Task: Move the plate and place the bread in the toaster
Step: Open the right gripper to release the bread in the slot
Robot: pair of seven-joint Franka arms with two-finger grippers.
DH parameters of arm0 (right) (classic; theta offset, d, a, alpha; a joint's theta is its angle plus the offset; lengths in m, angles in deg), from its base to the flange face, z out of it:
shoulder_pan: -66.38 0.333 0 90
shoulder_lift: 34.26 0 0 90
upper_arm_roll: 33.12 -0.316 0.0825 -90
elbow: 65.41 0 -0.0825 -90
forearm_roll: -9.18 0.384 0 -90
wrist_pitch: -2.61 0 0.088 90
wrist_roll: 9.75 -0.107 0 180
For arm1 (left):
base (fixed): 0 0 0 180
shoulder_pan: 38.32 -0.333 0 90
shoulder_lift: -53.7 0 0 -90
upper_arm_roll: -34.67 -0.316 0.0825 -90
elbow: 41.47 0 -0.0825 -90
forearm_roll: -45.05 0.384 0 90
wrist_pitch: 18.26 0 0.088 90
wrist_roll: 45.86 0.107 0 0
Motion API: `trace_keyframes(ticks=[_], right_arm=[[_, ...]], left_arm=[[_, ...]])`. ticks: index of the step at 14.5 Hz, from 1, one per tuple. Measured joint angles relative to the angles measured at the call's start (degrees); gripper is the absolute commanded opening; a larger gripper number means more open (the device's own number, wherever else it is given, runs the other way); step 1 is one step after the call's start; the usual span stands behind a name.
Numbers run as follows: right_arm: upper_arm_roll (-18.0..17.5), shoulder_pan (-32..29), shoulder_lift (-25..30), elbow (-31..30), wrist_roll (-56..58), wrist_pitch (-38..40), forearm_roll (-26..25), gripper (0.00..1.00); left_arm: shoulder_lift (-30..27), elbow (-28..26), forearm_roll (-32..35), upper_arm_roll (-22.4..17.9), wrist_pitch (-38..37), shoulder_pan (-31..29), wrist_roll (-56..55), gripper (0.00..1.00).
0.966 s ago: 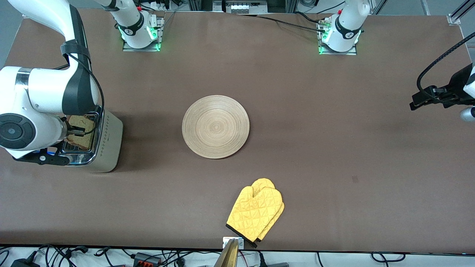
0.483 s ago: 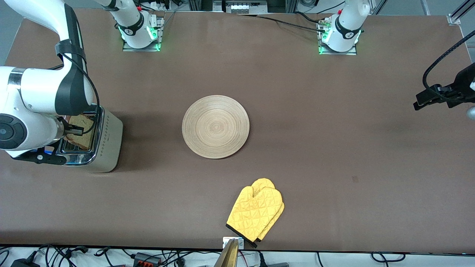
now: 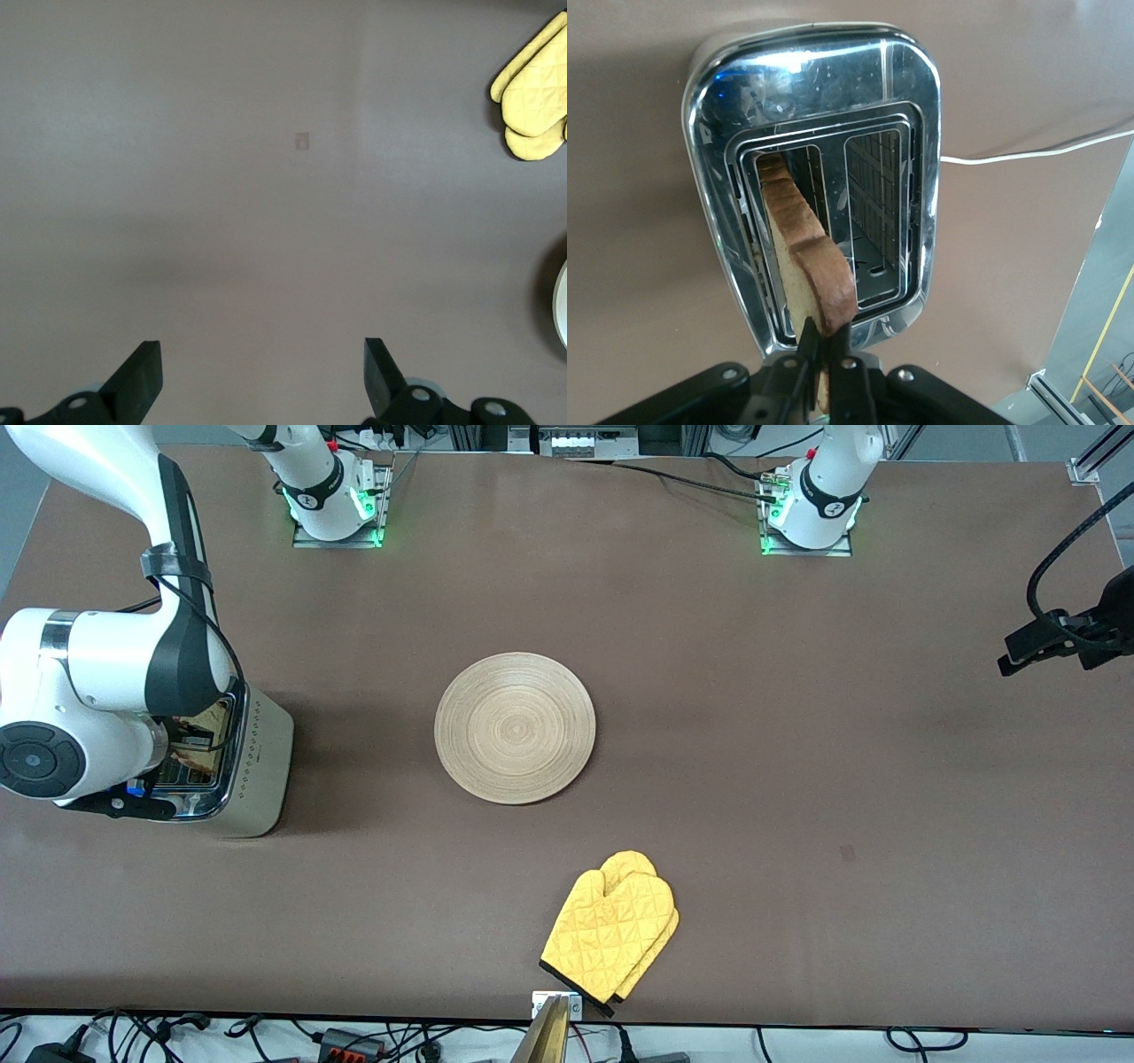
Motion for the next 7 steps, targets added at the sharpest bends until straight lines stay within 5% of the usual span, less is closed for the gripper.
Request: trace_keyframes(ticks=[7], right_arm=[[-0.2, -0.1, 1.4, 0.9, 0.0, -0.3, 2.3, 1.0]], left_arm=[[-0.2, 0.0, 0.0, -0.1, 0.0, 0.0, 0.0, 1.0]])
